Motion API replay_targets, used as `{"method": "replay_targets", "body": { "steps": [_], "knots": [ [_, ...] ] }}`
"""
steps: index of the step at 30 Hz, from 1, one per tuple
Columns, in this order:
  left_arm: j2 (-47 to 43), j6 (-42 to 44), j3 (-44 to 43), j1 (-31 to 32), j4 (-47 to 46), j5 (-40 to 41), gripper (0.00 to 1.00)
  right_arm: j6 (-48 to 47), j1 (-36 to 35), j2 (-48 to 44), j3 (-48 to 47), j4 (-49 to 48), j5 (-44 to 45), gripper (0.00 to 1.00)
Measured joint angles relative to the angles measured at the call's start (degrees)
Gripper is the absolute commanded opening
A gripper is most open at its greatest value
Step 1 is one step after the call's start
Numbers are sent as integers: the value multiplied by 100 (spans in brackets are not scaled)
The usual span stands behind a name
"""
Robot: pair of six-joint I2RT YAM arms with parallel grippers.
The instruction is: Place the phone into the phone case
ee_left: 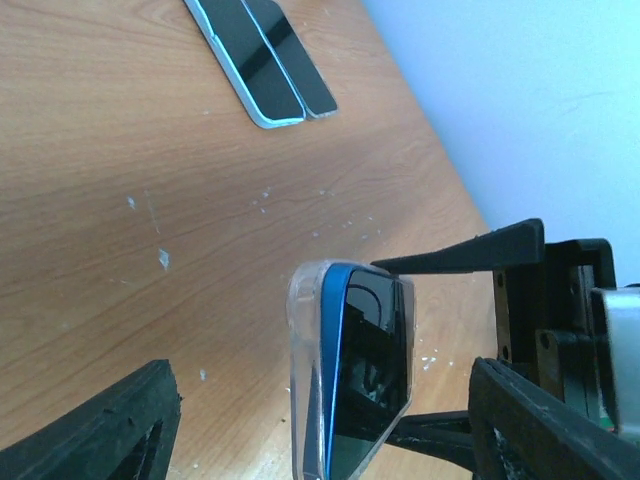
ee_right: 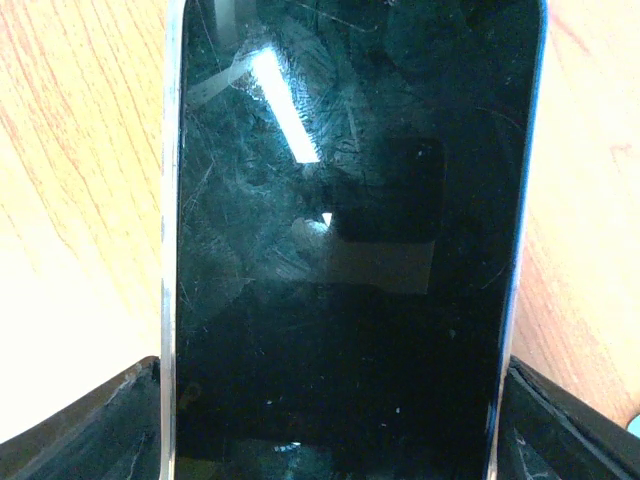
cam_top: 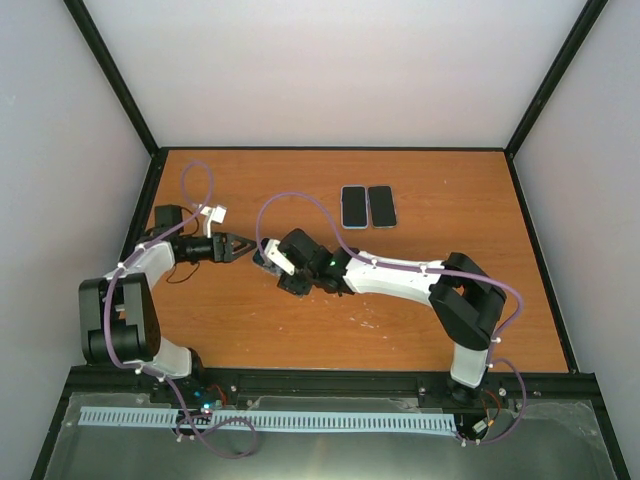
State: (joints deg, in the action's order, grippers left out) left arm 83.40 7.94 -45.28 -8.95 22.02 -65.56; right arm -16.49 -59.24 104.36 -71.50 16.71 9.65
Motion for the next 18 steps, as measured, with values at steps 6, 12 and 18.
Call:
{"method": "replay_targets", "body": {
  "steps": [6, 12, 18],
  "knots": [
    [326, 57, 11, 11, 127, -361, 74, -35, 0, -28, -111, 15, 2, 45],
    [378, 153, 13, 192, 214, -555, 59, -81, 0, -31, -160, 42, 4, 45],
    [387, 223, 13, 326, 280, -629, 35, -129, 0, -31, -317, 42, 24, 45]
  ]
}}
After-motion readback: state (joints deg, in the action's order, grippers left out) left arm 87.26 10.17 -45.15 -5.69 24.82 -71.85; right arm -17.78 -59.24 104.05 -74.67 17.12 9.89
